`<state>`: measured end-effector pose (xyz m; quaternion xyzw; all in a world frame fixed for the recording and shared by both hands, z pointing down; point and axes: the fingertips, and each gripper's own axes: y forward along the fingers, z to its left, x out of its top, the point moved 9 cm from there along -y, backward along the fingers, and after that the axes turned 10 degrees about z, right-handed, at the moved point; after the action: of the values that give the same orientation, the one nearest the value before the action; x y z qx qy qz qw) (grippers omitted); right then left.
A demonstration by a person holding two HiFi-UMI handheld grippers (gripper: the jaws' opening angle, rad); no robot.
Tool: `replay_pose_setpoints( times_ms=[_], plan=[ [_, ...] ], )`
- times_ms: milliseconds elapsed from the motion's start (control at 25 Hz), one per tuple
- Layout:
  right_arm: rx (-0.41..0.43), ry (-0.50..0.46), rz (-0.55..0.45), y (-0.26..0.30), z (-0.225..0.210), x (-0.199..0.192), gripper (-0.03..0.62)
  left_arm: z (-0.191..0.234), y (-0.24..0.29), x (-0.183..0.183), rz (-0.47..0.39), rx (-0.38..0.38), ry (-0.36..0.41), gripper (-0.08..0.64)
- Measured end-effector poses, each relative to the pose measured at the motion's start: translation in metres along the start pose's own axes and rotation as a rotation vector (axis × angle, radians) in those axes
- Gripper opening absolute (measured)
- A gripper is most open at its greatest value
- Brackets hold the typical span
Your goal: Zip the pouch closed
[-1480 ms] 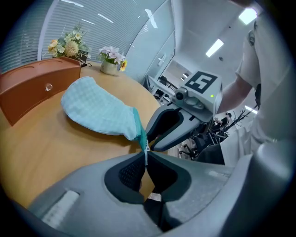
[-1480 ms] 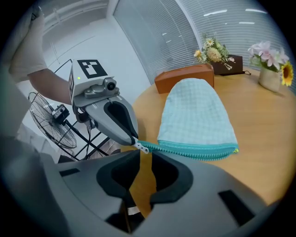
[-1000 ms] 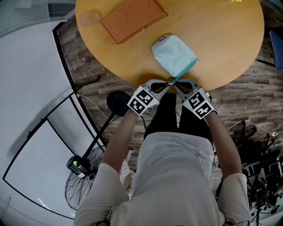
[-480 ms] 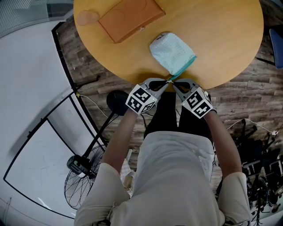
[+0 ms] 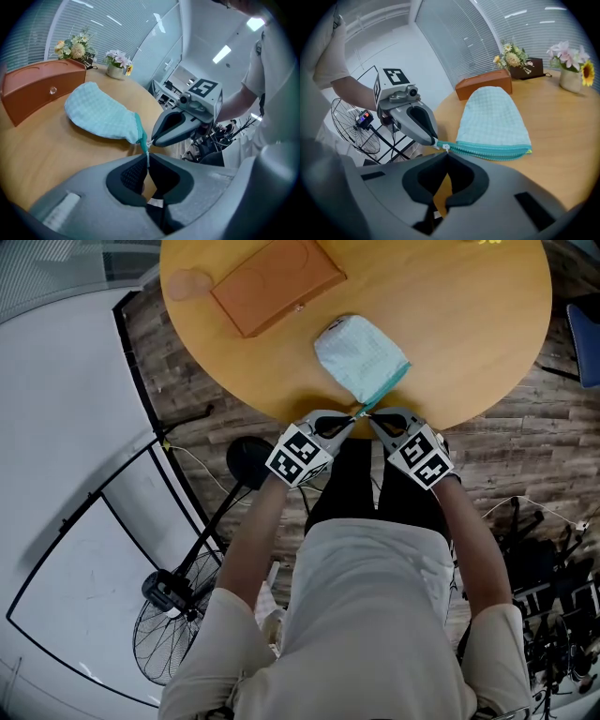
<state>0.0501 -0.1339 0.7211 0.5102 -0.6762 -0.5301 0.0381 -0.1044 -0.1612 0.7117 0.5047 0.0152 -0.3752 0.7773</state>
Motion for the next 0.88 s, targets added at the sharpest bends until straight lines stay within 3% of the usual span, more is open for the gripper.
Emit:
replay_pose_setpoints(
  times_ms=[360,520,880],
  plan=[
    [-0.028,-0.041,0.016,-0.021,-0.016,-0.003,0.002,-0.008,-0.008,0.005,-0.012,0.025,-0.009,0.028],
    [-0.076,-0.013,0.015,-0.028,-0.035,-0.007,0.002,-0.009,-0.015,0.004,0.009,0.064,0.002,0.028],
    [-0.123,-0.068,0.036,-0.056,-0.06,-0.003,0.002,-0.01,-0.037,-0.001,-0.014,0.139,-0.059,0.028]
  ],
)
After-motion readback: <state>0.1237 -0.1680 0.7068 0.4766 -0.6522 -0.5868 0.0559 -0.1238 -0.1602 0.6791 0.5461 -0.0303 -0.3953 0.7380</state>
